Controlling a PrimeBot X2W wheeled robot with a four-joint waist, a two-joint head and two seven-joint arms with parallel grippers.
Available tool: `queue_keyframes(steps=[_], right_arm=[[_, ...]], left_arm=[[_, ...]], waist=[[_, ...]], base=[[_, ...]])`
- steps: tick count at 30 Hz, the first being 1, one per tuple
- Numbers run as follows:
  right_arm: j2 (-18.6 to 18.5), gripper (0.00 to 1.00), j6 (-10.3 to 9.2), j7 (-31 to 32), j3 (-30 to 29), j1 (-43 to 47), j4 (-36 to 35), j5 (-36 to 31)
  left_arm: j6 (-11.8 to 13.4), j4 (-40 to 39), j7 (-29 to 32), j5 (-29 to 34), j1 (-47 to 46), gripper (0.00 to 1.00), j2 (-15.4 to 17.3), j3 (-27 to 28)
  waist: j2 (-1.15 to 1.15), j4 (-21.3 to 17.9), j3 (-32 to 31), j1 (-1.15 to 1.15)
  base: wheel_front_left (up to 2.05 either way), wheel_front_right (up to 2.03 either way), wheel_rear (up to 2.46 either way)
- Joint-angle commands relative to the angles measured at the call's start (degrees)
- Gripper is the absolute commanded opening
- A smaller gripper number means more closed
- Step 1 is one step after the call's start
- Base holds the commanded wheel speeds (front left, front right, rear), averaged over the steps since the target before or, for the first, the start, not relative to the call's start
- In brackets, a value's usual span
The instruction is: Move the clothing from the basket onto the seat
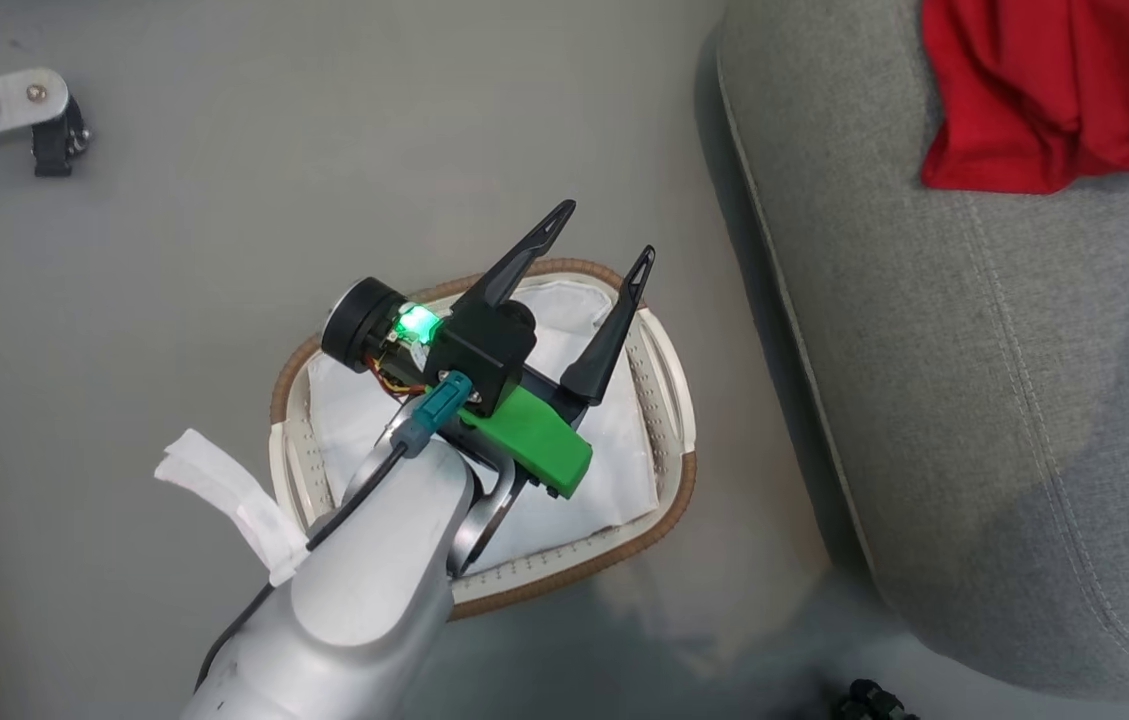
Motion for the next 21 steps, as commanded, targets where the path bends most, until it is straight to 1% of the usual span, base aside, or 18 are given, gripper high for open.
queue_keyframes(steps=[1,7,13,14,15,16,17,21], right_arm=[[1.0,0.00,-0.08,-0.3,-0.7,1.7,0.8,-0.3],[4.5,0.00,-0.08,-0.3,-3.4,7.2,-0.1,-2.0],[7.2,0.00,-0.08,-0.3,-5.6,11.3,-2.2,-3.1],[7.5,0.10,-0.08,-0.3,-6.0,11.8,-2.6,-3.4],[7.9,0.34,-0.08,-0.3,-6.5,12.4,-3.2,-3.6],[8.1,0.53,-0.08,-0.3,-6.8,12.8,-3.9,-3.9],[8.4,1.00,-0.08,-0.3,-7.2,13.3,-4.8,-4.2],[9.6,1.00,-0.08,-0.3,-7.5,15.5,-7.2,-5.2]], left_arm=[[-0.1,0.1,0.0,0.6,-1.4,1.00,0.2,0.4],[-0.2,0.8,0.0,1.5,-1.5,1.00,0.2,0.9],[-0.1,1.1,0.0,1.4,-0.3,1.00,0.4,1.2],[-0.1,1.1,0.0,1.2,-0.1,1.00,0.4,1.2],[-0.1,1.0,0.0,1.0,0.2,1.00,0.4,1.3],[-0.2,0.9,0.0,0.8,0.3,1.00,0.4,1.4],[-0.1,0.9,0.0,0.7,0.6,1.00,0.5,1.3],[-0.1,0.7,0.0,0.3,1.3,1.00,0.7,2.0]], waist=[[0.00,0.6,3.9,-0.01],[0.00,-0.3,4.8,-0.01],[0.00,-1.2,4.0,-0.01],[0.00,-1.4,3.8,-0.01],[0.00,-1.6,3.5,-0.01],[0.00,-1.7,3.2,-0.01],[0.00,-1.9,2.8,-0.01],[0.00,-2.6,0.6,-0.01]], base=[[0.00,0.00,0.00],[0.00,0.00,0.00],[0.00,0.00,0.00],[0.00,0.00,0.00],[0.00,0.00,0.00],[0.00,0.00,0.00],[0.00,0.00,0.00],[0.00,0.00,0.00]])
